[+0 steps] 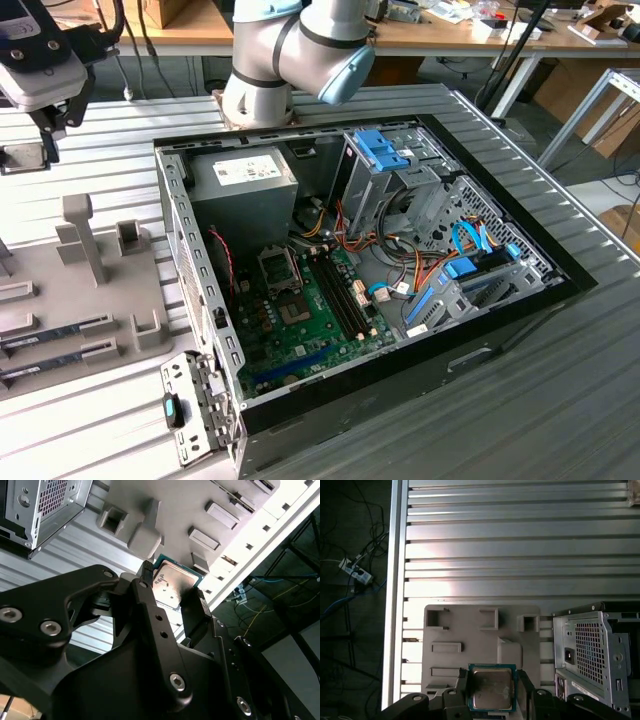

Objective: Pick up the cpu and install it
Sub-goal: 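Pick up the cpu and move it towards the insertion slot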

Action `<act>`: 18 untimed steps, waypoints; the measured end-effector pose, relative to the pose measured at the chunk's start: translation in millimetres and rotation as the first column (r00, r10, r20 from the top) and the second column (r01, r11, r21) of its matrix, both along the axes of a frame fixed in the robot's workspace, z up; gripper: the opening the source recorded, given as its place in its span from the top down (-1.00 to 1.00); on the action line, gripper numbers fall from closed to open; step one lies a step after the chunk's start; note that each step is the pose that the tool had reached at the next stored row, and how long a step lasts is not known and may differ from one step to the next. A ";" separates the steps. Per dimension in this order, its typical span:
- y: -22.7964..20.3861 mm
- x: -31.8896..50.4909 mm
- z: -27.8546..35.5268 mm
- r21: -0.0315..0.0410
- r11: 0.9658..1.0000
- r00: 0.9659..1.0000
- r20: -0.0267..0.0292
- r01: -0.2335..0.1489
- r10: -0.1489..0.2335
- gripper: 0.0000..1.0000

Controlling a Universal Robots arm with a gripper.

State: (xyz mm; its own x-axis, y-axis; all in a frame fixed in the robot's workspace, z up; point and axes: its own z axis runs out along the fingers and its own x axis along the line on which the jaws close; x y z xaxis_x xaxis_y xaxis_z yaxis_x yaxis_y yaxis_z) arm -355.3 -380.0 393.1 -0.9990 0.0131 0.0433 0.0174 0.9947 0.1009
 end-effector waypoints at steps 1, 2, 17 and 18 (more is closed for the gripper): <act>0.0 0.5 0.0 0.000 1.000 1.000 0.000 0.000 0.000 0.06; 0.0 1.5 0.0 0.000 1.000 1.000 0.000 0.000 0.000 0.06; 0.0 11.9 0.0 0.000 1.000 1.000 0.000 0.000 0.000 0.06; 0.0 12.6 0.0 0.000 1.000 1.000 0.000 0.000 0.000 0.06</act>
